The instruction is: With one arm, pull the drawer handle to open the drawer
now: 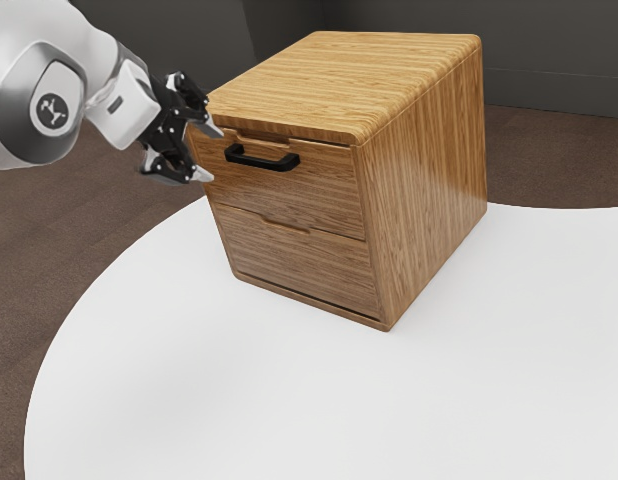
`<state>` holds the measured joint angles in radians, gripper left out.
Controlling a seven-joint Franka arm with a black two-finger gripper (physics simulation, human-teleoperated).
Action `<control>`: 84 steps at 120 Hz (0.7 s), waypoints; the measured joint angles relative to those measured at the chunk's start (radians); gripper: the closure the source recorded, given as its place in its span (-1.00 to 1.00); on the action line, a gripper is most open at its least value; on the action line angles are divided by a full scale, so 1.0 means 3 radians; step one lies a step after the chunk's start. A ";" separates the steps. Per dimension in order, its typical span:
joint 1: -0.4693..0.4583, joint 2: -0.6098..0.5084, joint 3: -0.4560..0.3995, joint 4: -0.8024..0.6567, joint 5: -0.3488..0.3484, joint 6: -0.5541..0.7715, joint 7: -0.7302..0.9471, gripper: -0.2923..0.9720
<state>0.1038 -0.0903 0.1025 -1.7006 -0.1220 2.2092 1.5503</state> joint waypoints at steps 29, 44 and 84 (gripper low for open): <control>-0.0006 0.0059 -0.0019 0.0027 0.0066 0.0077 0.0035 -0.02; 0.0004 0.0098 -0.0020 0.0026 0.0096 0.0112 0.0069 0.03; -0.0007 0.0150 -0.0072 0.0022 0.0090 0.0165 0.0152 0.10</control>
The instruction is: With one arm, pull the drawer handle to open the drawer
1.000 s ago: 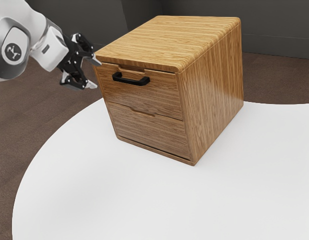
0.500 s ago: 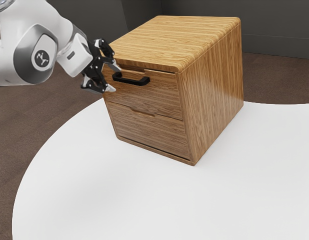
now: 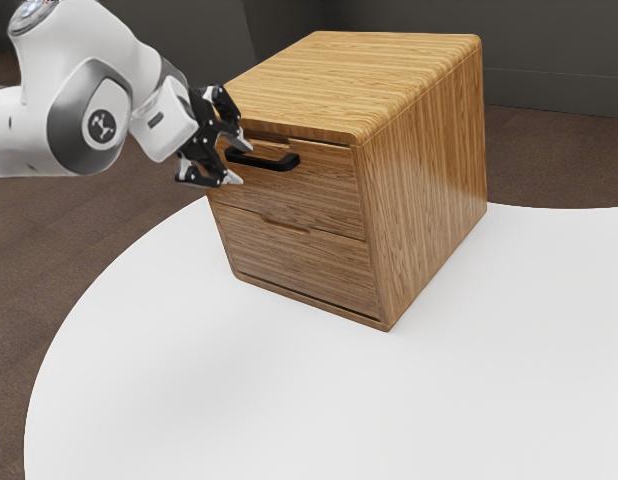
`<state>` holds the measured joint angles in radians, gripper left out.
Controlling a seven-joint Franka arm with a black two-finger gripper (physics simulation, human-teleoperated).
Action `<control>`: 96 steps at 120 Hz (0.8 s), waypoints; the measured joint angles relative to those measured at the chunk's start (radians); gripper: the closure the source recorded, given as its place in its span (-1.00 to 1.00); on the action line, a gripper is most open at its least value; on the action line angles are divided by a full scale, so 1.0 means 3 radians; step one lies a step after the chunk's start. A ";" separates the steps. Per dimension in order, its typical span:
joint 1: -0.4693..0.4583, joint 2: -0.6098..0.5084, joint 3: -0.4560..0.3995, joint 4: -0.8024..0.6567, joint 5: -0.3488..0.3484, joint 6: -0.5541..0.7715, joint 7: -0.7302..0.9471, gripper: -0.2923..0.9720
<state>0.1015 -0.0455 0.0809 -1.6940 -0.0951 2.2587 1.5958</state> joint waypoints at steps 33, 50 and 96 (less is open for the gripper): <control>-0.0018 0.0043 -0.0004 0.0000 0.0000 0.0041 0.0039 0.18; -0.0008 0.0044 -0.0002 0.0000 0.0000 0.0050 0.0053 0.25; 0.0030 -0.0005 -0.0041 -0.0048 0.0003 0.0056 0.0078 0.34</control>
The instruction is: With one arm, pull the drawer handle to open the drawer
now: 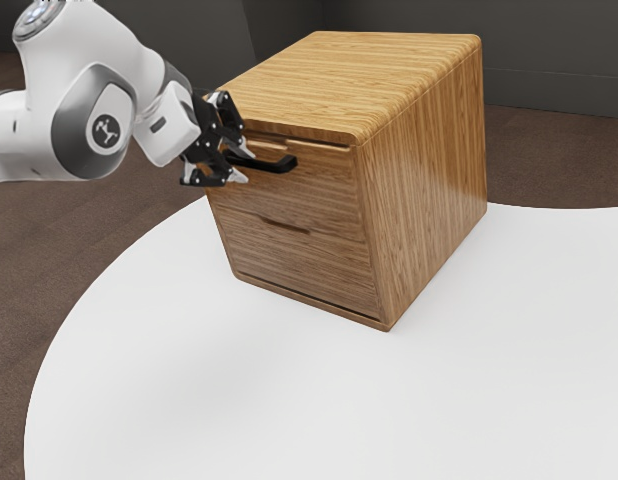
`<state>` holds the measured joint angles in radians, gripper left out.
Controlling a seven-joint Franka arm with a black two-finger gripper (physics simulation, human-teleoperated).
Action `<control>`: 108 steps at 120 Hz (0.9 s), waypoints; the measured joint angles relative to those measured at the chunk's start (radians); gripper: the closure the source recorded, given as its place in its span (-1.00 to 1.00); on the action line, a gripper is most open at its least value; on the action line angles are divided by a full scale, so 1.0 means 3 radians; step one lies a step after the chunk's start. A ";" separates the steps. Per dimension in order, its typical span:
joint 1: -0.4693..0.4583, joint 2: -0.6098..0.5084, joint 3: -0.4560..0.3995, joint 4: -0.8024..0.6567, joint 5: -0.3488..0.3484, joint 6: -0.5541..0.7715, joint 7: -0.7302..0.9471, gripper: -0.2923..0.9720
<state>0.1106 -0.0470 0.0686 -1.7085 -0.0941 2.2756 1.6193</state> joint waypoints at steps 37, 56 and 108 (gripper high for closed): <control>-0.0039 -0.0176 -0.0001 -0.0205 -0.0004 0.0001 0.0011 0.37; -0.0048 -0.0288 0.0005 -0.0315 -0.0004 -0.0001 0.0013 0.37; -0.0047 -0.0440 0.0022 -0.0487 0.0001 0.0010 0.0013 0.37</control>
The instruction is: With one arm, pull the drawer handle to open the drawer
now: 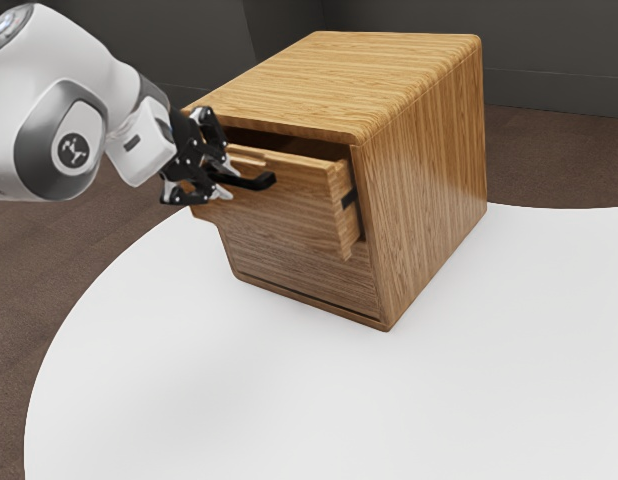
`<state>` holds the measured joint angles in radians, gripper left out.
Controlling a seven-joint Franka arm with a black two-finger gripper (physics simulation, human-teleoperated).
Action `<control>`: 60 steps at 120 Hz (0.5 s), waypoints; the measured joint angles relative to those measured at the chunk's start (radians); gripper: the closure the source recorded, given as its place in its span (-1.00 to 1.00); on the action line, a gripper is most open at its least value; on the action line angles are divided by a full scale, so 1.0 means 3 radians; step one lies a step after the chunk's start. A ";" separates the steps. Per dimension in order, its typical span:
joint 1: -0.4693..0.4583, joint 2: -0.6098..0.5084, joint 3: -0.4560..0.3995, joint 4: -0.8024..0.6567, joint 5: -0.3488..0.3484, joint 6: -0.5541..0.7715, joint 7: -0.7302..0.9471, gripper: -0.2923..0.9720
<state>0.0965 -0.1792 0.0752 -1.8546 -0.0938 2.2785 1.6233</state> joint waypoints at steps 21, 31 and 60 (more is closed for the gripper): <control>0.0001 -0.0065 0.0000 -0.0076 0.0000 0.0009 -0.0001 0.38; 0.0002 -0.0145 0.0000 -0.0161 0.0000 0.0023 -0.0002 0.39; 0.0001 -0.0308 0.0005 -0.0337 0.0001 0.0055 -0.0005 0.38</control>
<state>0.0967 -0.2717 0.0766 -1.9557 -0.0936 2.2952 1.6218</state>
